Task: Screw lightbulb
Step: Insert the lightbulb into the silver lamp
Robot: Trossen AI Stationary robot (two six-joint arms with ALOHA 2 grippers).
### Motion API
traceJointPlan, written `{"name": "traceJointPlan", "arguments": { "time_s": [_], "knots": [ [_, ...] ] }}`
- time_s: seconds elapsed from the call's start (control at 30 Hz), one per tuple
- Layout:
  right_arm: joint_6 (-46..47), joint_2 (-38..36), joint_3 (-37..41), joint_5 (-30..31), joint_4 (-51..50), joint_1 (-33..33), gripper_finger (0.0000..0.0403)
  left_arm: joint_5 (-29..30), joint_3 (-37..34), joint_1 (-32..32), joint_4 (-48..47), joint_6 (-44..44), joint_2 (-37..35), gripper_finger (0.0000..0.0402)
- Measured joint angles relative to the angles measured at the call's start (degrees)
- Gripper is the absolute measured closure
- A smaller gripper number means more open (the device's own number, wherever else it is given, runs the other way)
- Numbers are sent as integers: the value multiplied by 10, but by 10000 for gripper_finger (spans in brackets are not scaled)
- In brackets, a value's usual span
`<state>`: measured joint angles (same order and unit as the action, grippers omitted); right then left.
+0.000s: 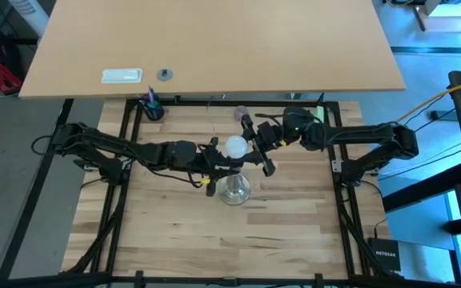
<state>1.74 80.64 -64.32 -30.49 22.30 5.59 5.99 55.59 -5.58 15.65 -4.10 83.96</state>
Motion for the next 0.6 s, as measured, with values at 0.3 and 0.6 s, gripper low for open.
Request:
{"name": "traceJointPlan", "arguments": {
  "time_s": [0.3, 0.6],
  "knots": [
    [6, 17, 0, -87, 1, 11, 254, -32, 0, 0, 5, 5, 1, 340],
    [7, 19, -2, -121, -19, 31, 254, -57, 0, 4, 12, 14, 2, 340]
  ]
}}
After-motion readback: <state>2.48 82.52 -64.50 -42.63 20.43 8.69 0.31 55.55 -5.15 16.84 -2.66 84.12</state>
